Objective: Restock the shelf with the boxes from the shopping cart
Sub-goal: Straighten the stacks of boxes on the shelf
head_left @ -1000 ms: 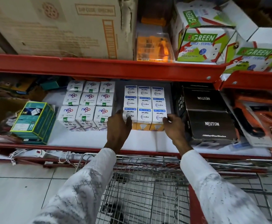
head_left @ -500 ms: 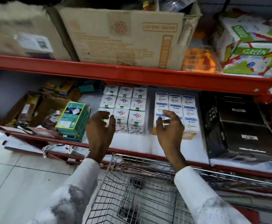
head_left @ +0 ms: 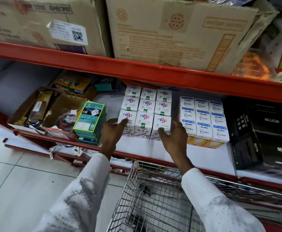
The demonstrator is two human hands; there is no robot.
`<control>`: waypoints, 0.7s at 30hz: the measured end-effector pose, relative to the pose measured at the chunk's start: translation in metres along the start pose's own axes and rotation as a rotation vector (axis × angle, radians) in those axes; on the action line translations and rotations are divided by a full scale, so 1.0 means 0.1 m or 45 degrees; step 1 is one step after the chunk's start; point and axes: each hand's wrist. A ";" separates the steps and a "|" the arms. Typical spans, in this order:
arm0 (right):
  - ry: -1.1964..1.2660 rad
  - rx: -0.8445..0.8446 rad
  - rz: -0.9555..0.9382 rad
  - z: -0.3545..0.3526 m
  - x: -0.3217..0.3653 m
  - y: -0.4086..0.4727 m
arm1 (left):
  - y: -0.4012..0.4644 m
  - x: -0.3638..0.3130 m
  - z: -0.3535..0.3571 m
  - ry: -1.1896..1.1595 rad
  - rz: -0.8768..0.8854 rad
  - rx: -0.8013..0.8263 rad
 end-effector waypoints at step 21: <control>0.252 -0.033 0.319 0.06 0.00 0.05 | -0.11 -0.08 0.11 -0.121 0.014 -0.096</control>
Point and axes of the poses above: each hand's wrist, its own y-axis towards the middle knuckle, its own z-axis out of the palm, x = y × z
